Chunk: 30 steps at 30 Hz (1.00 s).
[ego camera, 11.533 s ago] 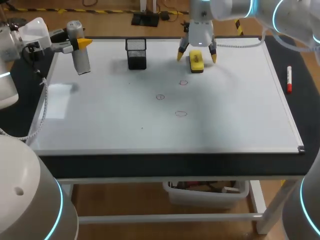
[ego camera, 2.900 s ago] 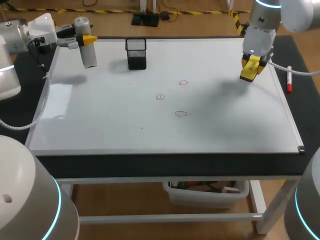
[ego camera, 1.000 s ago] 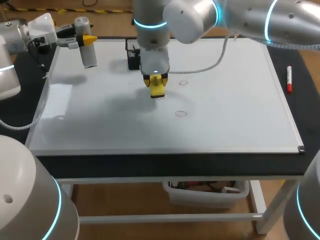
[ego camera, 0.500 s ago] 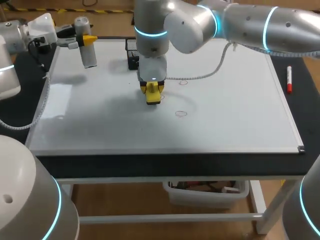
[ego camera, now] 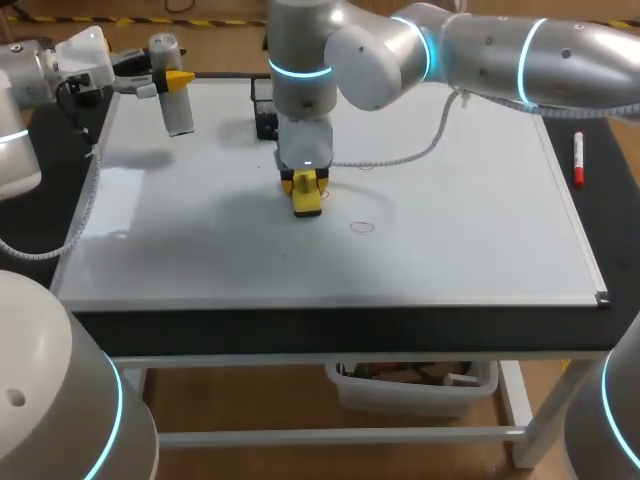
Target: Pick up the inspection probe, press it on each red-marked spot on the whiteboard one by one, put down the probe, pick up the eraser, and wipe off all the red marks.
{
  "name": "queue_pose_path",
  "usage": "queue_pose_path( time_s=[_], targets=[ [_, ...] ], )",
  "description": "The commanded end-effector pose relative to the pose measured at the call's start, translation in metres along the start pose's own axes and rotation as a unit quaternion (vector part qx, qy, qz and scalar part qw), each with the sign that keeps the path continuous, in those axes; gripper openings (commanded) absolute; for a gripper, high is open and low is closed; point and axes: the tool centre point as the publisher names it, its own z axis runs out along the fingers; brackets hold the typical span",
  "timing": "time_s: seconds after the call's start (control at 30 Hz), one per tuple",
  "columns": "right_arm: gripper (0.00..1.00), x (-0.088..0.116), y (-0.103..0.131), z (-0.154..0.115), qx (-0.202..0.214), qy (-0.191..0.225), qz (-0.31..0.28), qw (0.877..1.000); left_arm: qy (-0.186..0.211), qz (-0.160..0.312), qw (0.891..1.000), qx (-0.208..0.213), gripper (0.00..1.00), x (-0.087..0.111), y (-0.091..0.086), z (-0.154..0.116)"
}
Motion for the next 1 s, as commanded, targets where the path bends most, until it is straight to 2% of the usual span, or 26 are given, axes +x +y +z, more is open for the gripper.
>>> queue_pose_path(
  time_s=[0.03,0.37,1.0],
  targets=[
    [0.00,0.001,-0.004,0.002,-0.004,0.003,0.000,1.000,0.001,0.001,1.000,0.001,0.00,0.000,0.000,0.000],
    [0.00,0.016,0.001,0.007,-0.001,0.005,0.017,1.000,0.001,0.001,1.000,0.001,0.00,0.000,0.000,0.000],
    [0.00,0.065,0.002,0.005,-0.004,0.006,0.090,0.996,0.001,0.001,1.000,0.001,0.00,0.000,0.000,0.000]
  ],
)
